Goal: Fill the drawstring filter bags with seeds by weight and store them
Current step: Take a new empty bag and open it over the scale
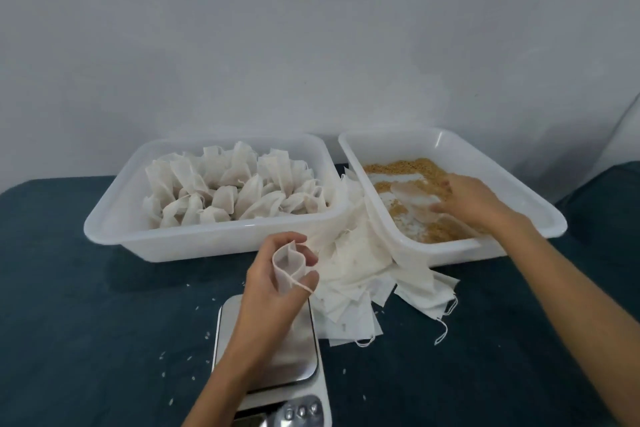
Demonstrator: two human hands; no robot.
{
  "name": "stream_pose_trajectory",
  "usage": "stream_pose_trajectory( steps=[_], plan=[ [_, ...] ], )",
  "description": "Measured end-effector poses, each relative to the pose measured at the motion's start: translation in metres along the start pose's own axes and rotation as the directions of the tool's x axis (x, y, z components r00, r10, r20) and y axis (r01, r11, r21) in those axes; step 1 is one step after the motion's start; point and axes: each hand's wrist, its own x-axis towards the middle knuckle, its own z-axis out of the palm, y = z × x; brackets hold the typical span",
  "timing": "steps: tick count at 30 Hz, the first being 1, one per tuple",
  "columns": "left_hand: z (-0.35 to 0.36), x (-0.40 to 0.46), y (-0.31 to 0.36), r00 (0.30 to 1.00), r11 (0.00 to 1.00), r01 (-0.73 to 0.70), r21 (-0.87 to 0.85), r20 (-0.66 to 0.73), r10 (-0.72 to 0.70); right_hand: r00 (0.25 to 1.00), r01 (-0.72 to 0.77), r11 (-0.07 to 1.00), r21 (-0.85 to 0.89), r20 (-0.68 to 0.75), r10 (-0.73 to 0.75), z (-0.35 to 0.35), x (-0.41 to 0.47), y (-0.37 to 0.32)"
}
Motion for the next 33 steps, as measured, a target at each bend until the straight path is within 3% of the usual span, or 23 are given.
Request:
stream_pose_trajectory(
  steps=[2, 11, 15, 19, 24, 29, 33],
  plan=[
    [-0.003, 0.008, -0.007, 1.000, 0.999, 0.011, -0.041, 0.018, -0.010, 0.990, -0.053, 0.990, -0.130, 0.123, 0.069, 0.005, 0.021, 0.010],
    [-0.006, 0.009, -0.021, 1.000, 0.996, -0.018, -0.084, 0.017, 0.019, 0.964, 0.023, 0.943, -0.333, 0.259, 0.068, 0.013, 0.034, 0.012],
    [-0.006, 0.007, -0.023, 1.000, 0.998, -0.013, -0.066, 0.013, 0.014, 0.974, 0.040, 0.930, -0.366, 0.223, 0.046, -0.003, 0.037, 0.021],
    [-0.009, 0.008, -0.024, 1.000, 0.998, -0.008, -0.056, -0.011, 0.007, 0.986, -0.055, 0.936, -0.346, 0.127, 0.105, -0.046, 0.036, 0.040],
    [-0.008, 0.008, -0.023, 1.000, 0.998, -0.015, -0.060, -0.014, 0.015, 0.974, -0.087, 0.842, -0.533, 0.131, 0.183, -0.087, 0.018, 0.045],
    [-0.008, 0.008, -0.027, 0.999, 0.998, -0.031, -0.062, -0.029, 0.029, 0.940, -0.139, 0.804, -0.578, 0.178, 0.290, -0.083, 0.005, 0.030],
    [-0.009, 0.009, -0.030, 0.999, 0.996, -0.038, -0.077, -0.034, 0.036, 0.954, -0.141, 0.799, -0.584, 0.136, 0.268, -0.063, 0.011, 0.021]
  ],
)
